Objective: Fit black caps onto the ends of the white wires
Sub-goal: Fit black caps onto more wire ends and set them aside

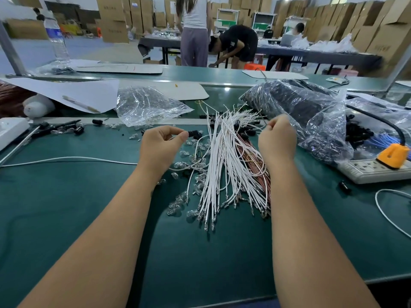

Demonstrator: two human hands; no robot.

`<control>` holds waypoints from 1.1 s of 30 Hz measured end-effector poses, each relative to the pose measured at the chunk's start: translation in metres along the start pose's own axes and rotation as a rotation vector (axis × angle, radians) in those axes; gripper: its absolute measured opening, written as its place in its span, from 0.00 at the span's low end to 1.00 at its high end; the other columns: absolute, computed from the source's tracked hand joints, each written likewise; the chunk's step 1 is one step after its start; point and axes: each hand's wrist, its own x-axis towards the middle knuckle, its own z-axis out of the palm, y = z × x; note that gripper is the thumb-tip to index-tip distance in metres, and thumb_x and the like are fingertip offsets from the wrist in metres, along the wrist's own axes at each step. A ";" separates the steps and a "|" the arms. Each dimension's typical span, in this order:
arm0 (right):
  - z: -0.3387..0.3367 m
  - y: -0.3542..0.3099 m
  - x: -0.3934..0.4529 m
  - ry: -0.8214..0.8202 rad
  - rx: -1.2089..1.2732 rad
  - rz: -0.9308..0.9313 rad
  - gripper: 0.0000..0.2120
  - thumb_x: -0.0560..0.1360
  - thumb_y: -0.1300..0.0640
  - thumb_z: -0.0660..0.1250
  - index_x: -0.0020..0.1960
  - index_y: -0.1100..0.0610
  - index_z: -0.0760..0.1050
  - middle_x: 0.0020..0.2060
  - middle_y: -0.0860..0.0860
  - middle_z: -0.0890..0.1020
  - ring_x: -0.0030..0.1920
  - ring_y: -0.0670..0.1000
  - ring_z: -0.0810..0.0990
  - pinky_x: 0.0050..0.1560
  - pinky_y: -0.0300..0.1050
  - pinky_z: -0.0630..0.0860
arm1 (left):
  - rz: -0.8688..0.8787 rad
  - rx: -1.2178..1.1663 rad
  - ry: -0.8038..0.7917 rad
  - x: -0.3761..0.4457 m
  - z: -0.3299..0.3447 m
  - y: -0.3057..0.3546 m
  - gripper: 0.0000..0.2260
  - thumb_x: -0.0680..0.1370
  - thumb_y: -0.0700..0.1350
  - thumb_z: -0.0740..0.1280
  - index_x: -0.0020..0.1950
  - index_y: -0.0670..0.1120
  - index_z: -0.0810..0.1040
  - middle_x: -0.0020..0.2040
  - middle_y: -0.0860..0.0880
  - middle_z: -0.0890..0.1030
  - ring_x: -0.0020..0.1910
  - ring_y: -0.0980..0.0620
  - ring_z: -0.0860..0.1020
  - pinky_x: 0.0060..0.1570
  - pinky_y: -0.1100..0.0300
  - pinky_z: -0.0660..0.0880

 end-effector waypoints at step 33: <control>0.059 -0.055 -0.062 -0.226 0.058 -0.589 0.11 0.77 0.67 0.61 0.54 0.60 0.81 0.48 0.55 0.80 0.53 0.53 0.73 0.51 0.41 0.67 | -0.044 0.116 0.001 0.009 -0.012 -0.008 0.05 0.79 0.45 0.67 0.43 0.48 0.79 0.29 0.53 0.69 0.23 0.62 0.65 0.25 0.72 0.63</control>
